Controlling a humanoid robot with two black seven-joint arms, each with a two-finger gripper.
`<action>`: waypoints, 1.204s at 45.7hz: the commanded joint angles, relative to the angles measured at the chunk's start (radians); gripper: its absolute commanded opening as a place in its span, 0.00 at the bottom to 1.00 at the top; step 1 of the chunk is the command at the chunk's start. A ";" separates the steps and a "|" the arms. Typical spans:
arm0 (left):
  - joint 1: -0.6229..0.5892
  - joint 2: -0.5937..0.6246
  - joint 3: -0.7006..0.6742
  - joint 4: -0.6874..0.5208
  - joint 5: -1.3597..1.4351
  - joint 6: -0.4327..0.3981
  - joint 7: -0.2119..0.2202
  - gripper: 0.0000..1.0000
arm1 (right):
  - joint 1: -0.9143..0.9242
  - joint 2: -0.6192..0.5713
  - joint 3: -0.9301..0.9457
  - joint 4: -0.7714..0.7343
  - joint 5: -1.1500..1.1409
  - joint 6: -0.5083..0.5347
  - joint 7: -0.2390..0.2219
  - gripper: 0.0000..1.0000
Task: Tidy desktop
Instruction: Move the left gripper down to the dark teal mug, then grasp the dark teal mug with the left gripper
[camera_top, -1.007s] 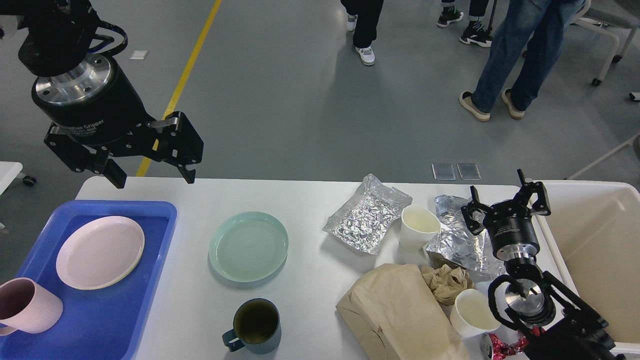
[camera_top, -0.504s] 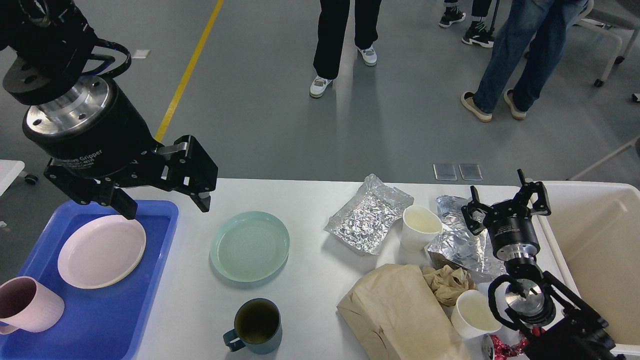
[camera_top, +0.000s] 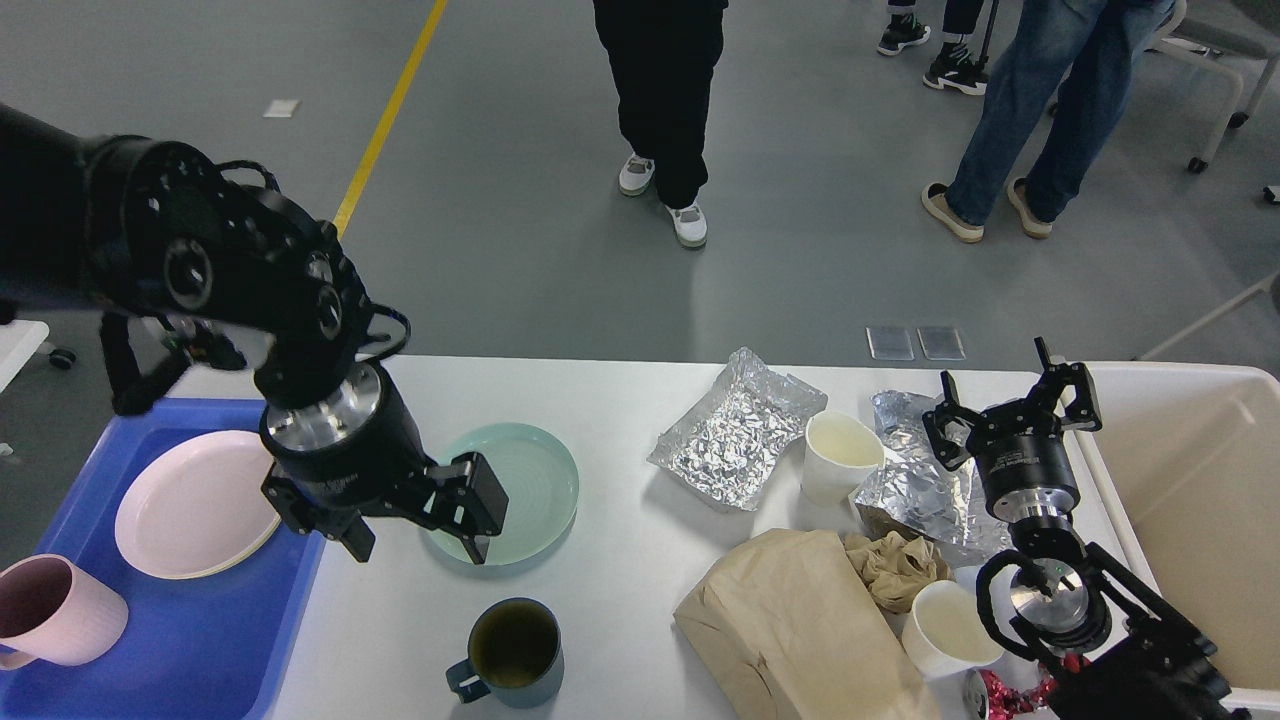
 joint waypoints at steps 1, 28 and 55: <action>0.181 -0.001 -0.064 0.047 0.103 0.116 0.000 0.95 | 0.000 0.000 0.000 0.000 0.000 0.000 0.000 1.00; 0.586 -0.067 -0.088 0.286 0.237 0.344 -0.001 0.95 | 0.000 0.001 0.000 -0.001 0.000 0.000 0.000 1.00; 0.720 -0.105 -0.093 0.369 0.301 0.449 -0.005 0.70 | 0.000 0.001 0.000 0.000 0.000 0.000 0.001 1.00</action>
